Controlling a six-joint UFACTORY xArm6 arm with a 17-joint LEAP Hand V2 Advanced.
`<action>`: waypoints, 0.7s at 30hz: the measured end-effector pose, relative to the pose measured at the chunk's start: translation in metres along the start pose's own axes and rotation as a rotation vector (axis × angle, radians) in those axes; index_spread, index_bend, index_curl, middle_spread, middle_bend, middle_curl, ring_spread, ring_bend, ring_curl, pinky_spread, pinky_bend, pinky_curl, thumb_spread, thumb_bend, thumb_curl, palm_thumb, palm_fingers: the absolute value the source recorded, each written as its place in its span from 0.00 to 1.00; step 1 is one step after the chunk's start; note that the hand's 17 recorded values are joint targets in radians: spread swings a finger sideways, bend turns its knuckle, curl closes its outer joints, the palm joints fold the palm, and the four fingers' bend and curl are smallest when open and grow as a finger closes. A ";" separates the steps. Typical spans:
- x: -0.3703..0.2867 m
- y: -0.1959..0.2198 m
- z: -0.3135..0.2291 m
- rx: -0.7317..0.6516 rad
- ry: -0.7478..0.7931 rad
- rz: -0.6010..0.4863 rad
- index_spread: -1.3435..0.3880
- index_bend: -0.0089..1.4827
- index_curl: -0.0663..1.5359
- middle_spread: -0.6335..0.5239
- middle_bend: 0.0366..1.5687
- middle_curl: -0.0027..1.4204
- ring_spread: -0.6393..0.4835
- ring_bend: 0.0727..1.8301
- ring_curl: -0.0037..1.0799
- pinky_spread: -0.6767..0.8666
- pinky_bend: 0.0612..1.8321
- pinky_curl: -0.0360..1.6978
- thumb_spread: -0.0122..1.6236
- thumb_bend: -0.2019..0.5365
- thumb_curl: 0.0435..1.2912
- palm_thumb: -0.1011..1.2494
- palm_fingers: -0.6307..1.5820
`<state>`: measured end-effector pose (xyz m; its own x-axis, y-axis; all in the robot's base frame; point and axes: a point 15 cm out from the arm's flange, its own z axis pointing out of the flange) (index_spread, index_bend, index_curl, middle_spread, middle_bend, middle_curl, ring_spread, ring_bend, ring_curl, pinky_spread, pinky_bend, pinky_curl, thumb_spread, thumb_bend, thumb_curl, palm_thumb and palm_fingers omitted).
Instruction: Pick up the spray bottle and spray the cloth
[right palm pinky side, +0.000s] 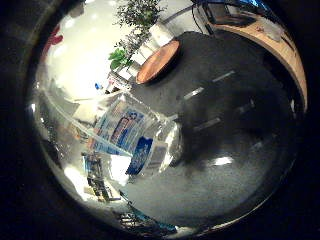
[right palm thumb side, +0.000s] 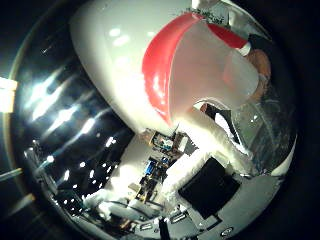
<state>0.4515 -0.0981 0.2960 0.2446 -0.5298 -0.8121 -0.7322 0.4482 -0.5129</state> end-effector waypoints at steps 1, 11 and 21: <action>0.000 0.001 0.001 -0.002 -0.001 -0.001 0.65 0.13 0.23 0.53 0.30 0.30 0.54 0.34 0.28 0.50 0.25 0.16 0.75 0.25 0.23 0.61 0.51; 0.009 0.029 0.010 -0.003 -0.020 0.073 0.63 0.13 0.26 0.45 0.39 0.35 0.47 0.46 0.32 0.37 0.36 0.14 0.76 0.26 0.24 0.63 0.63; 0.001 0.028 0.010 0.011 -0.058 0.076 0.57 0.21 0.38 0.36 0.52 0.46 0.38 0.55 0.43 0.17 0.51 0.20 0.78 0.26 0.25 0.66 0.78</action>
<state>0.4378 -0.0793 0.2779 0.2258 -0.4513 -0.8634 -0.7433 0.4931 -0.4521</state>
